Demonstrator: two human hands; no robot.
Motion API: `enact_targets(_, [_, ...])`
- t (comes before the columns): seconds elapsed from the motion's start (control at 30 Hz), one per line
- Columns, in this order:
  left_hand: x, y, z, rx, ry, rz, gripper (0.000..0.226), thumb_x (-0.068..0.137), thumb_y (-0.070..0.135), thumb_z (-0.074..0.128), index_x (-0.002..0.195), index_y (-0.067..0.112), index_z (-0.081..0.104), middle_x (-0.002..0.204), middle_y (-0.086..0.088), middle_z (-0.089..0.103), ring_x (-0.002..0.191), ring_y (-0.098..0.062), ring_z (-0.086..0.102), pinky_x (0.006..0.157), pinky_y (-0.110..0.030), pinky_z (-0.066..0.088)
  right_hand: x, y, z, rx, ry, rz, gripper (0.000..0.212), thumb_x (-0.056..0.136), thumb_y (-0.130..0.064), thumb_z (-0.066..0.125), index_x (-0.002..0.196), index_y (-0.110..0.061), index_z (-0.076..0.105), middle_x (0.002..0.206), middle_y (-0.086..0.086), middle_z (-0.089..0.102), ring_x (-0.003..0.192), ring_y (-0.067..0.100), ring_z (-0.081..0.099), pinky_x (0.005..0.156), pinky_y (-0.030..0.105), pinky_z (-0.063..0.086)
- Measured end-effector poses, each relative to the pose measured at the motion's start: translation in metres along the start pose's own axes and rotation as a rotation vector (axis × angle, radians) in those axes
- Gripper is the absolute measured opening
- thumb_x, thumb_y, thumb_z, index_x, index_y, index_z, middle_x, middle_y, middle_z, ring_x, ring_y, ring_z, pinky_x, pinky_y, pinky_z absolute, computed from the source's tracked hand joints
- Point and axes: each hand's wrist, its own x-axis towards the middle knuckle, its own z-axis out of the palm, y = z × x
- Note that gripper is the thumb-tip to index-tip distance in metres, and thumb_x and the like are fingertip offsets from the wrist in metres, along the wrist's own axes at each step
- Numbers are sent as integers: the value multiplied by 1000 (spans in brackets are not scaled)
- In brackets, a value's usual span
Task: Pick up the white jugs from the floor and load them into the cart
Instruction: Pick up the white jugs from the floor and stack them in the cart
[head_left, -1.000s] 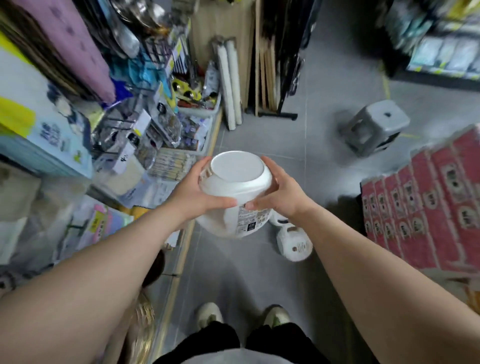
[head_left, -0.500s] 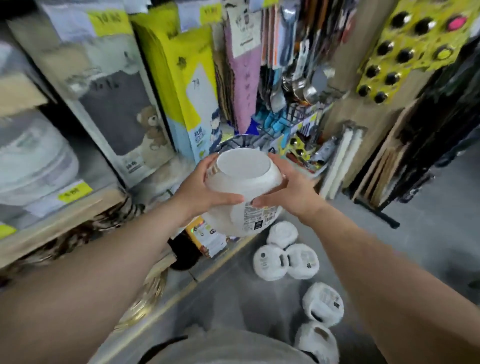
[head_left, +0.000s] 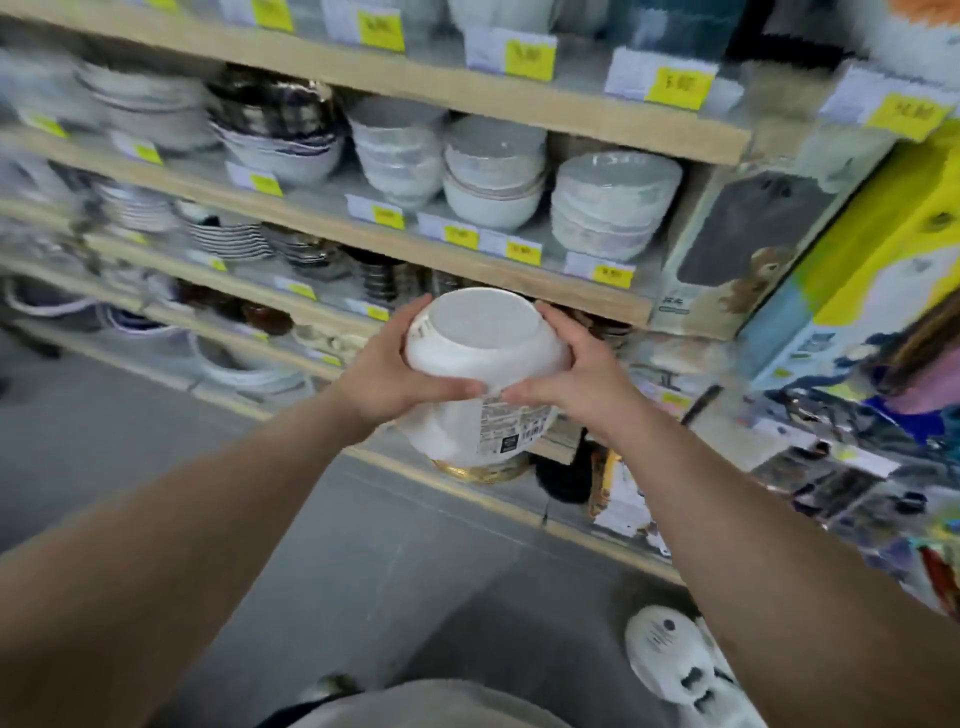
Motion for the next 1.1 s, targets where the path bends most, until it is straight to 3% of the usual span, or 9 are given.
enact_targets(0.17, [-65, -34, -139, -43, 296, -86, 120, 32, 42, 96, 139, 33, 42, 126, 11, 61, 116, -8, 59, 97, -34, 51, 29, -53, 149, -56, -239, -68, 107, 52, -4, 91, 144, -31, 44, 130, -7, 54, 116, 11, 52, 100, 26, 46])
enact_targets(0.27, [-110, -47, -219, -57, 430, -91, 100, 33, 38, 93, 123, 43, 51, 113, 21, 66, 106, 0, 62, 86, -24, 54, 42, -80, 246, -89, -391, -111, 108, 51, -8, 92, 144, -31, 43, 133, -7, 55, 120, 12, 52, 104, 32, 45])
enact_targets(0.4, [-166, -57, -317, -34, 582, -91, 86, 38, 33, 93, 114, 42, 55, 108, 21, 68, 101, 1, 64, 78, -19, 54, 45, -118, 368, -63, -553, -162, 107, 56, 0, 89, 148, -25, 39, 125, -9, 54, 115, 7, 51, 96, 20, 43])
enact_targets(0.5, [-204, -63, -378, -17, 723, -94, 98, 40, 25, 98, 126, 33, 50, 116, 16, 64, 106, -2, 61, 84, -20, 54, 44, -141, 445, -65, -667, -197, 109, 55, -3, 91, 148, -27, 38, 130, -9, 52, 121, 9, 49, 106, 28, 42])
enact_targets(0.6, [-235, -71, -432, 8, 835, -128, 114, 39, 37, 94, 140, 31, 41, 123, 14, 59, 113, -8, 59, 88, -30, 53, 50, -162, 513, -56, -781, -227, 110, 54, -7, 92, 148, -29, 38, 136, -8, 51, 127, 13, 48, 108, 36, 42])
enact_targets(0.73, [-260, -81, -491, -3, 991, -149, 116, 36, 40, 92, 139, 37, 38, 127, 15, 57, 117, -8, 56, 101, -37, 48, 70, -190, 595, -61, -936, -281, 108, 54, -11, 92, 146, -32, 41, 136, -8, 51, 128, 12, 47, 109, 36, 42])
enact_targets(0.9, [-260, -86, -571, -1, 1118, -179, 122, 40, 37, 93, 146, 34, 32, 126, 17, 58, 115, -3, 55, 103, -38, 47, 115, -225, 694, -73, -1085, -335, 104, 54, -19, 93, 144, -35, 42, 135, -7, 52, 127, 15, 49, 108, 42, 43])
enact_targets(1.03, [-243, -83, -645, 7, 1217, -163, 125, 39, 38, 93, 148, 33, 32, 126, 18, 58, 116, -2, 55, 104, -38, 46, 160, -267, 772, -89, -1167, -390, 117, 35, -44, 90, 141, -43, 42, 136, -11, 53, 128, 17, 48, 107, 45, 44])
enact_targets(1.1, [-234, -81, -681, 14, 1275, -165, 126, 38, 40, 93, 148, 34, 32, 127, 18, 58, 116, -2, 55, 105, -38, 45, 182, -290, 810, -77, -1219, -410, 116, 37, -38, 91, 142, -39, 43, 134, -10, 55, 127, 17, 49, 106, 45, 44])
